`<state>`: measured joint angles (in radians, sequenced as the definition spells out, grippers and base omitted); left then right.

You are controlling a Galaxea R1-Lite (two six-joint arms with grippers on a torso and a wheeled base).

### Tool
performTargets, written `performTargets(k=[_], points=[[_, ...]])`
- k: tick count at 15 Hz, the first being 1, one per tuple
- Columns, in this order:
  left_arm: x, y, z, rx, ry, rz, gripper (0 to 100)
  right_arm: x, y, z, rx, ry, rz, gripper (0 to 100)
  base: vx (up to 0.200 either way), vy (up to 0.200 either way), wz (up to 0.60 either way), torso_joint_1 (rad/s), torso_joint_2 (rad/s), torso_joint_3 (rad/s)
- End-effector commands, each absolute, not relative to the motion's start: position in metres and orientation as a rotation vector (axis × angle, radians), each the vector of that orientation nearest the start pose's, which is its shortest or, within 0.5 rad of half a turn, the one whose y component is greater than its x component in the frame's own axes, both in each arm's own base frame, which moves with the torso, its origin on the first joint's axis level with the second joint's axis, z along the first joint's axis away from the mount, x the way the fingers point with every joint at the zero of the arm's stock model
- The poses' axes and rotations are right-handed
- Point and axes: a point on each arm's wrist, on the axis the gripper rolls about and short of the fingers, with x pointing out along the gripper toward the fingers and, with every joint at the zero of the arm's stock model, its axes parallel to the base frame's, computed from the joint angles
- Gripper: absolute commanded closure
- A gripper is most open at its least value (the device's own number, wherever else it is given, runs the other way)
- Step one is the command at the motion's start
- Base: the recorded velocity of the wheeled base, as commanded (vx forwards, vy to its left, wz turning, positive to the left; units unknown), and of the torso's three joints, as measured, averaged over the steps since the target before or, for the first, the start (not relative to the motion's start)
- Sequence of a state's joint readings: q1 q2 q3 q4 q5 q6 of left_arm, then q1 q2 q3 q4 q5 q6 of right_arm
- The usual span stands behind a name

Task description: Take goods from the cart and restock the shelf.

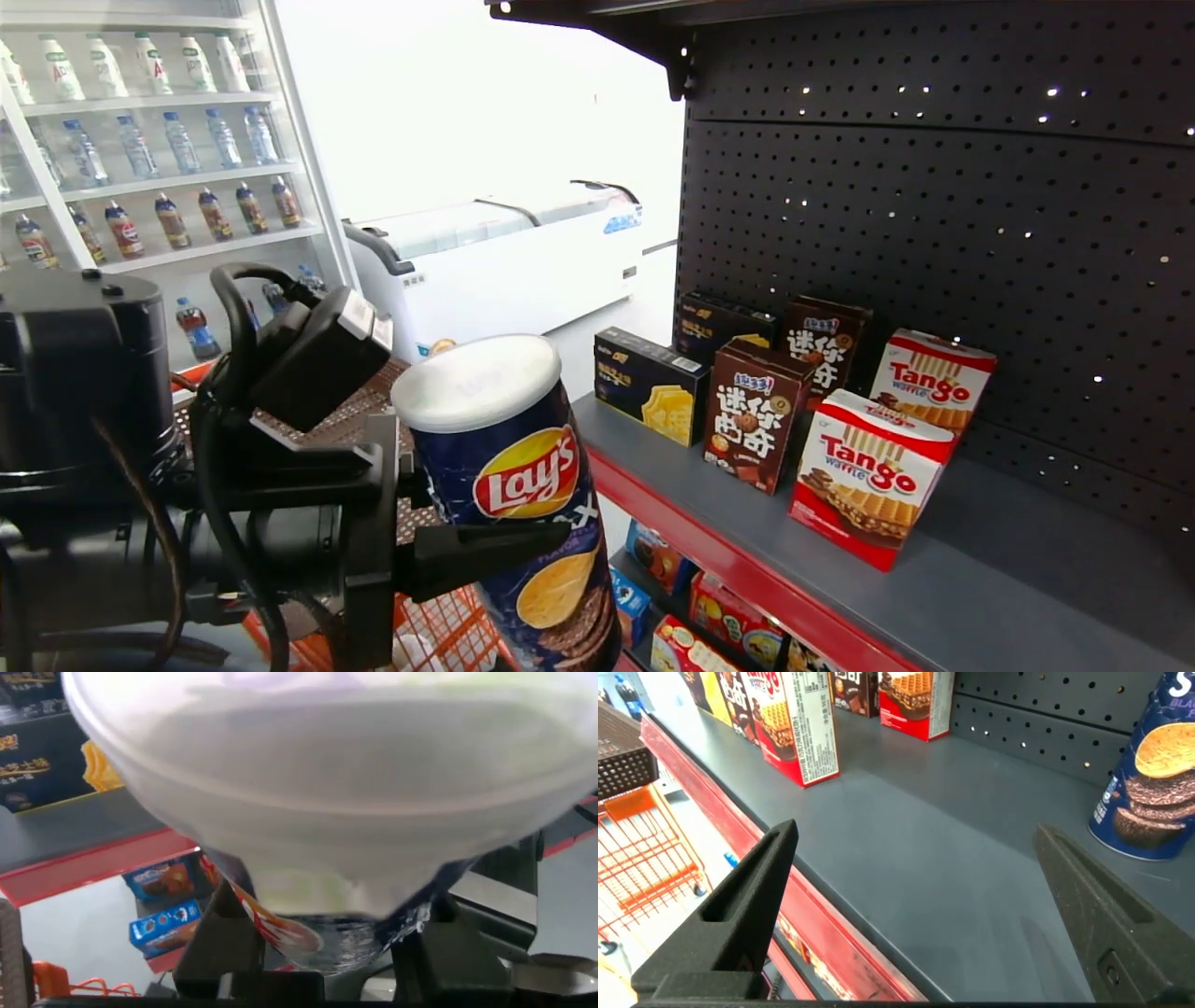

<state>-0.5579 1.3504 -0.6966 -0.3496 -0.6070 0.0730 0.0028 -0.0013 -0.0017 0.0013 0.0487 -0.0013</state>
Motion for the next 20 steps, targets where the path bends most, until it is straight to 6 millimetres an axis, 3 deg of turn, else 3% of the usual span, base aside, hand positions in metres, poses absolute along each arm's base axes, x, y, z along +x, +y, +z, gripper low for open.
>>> performTargets(k=[1, 9, 20], points=[[0.167, -0.119, 0.217, 0.056, 0.271, -1.169, 100, -0.023, 0.001, 0.076, -0.002, 0.0, 0.052, 0, 0.0, 0.0, -0.6, 0.002, 0.0, 0.007], [0.155, -0.132, 0.223, 0.067, 0.246, -1.258, 100, -0.023, 0.001, 0.076, -0.002, 0.0, 0.052, 0, 0.0, 0.0, -0.6, 0.002, 0.0, 0.003], [0.162, -0.134, 0.226, 0.065, 0.239, -1.245, 100, -0.023, 0.001, 0.076, 0.0, 0.0, 0.051, 0, 0.0, 0.0, -0.55, 0.002, 0.0, 0.0]])
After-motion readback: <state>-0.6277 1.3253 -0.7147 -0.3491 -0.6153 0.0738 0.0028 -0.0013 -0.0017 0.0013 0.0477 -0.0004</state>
